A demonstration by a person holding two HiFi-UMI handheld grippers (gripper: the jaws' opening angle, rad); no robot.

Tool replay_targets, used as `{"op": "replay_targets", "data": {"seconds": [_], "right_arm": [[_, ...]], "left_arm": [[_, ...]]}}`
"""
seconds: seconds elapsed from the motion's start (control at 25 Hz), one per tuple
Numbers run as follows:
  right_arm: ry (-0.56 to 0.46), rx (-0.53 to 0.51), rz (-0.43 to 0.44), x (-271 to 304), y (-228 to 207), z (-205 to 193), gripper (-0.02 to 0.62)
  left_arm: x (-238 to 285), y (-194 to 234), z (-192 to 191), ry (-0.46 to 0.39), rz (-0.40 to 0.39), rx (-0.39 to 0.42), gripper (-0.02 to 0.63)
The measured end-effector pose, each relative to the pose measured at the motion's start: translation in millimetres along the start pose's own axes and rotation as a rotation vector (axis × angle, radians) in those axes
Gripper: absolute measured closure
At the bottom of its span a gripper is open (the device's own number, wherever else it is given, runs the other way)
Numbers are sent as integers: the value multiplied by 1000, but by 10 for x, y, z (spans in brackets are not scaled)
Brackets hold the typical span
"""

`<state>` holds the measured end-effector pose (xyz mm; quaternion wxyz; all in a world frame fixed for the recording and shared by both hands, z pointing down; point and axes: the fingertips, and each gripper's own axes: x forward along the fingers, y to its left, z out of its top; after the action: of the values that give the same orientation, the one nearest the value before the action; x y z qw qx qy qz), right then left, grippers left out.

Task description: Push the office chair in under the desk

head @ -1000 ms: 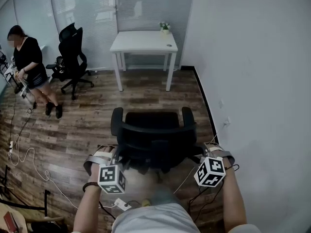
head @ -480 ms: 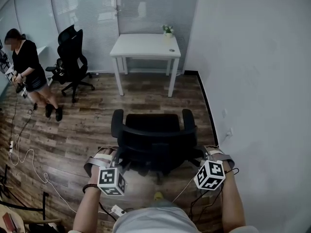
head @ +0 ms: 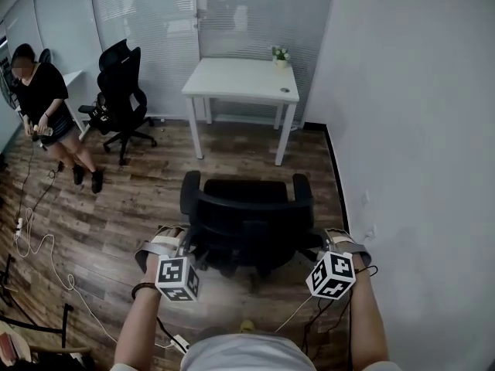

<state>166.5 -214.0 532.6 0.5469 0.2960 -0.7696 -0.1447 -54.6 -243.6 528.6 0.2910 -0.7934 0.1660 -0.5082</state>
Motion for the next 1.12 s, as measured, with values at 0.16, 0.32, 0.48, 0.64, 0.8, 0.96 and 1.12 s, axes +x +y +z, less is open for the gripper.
{"op": "replay_targets", "data": {"seconds": [0.16, 0.32, 0.48, 0.64, 0.8, 0.96, 1.12], "right_arm": [[-13, -13, -11, 215, -311, 11, 399], [-11, -11, -10, 414, -580, 51, 397], [-8, -5, -15, 648, -883, 63, 394], [-4, 3, -25, 899, -1205, 129, 393], [9, 15, -23, 1178, -1592, 269, 391], [17, 27, -28, 1450, -1826, 294, 391], [26, 41, -28, 1732, -2187, 441, 391]], "left_arm": [[212, 280, -76, 15, -8, -14, 423], [383, 541, -167, 1, 6, -11, 423], [599, 831, -254, -9, 19, -1, 423], [818, 1168, -393, -11, 20, 3, 423], [1028, 1587, -597, -13, 15, 1, 422], [1266, 1833, -733, -14, 10, 11, 422], [1491, 2246, -953, -22, 9, 17, 422]]}}
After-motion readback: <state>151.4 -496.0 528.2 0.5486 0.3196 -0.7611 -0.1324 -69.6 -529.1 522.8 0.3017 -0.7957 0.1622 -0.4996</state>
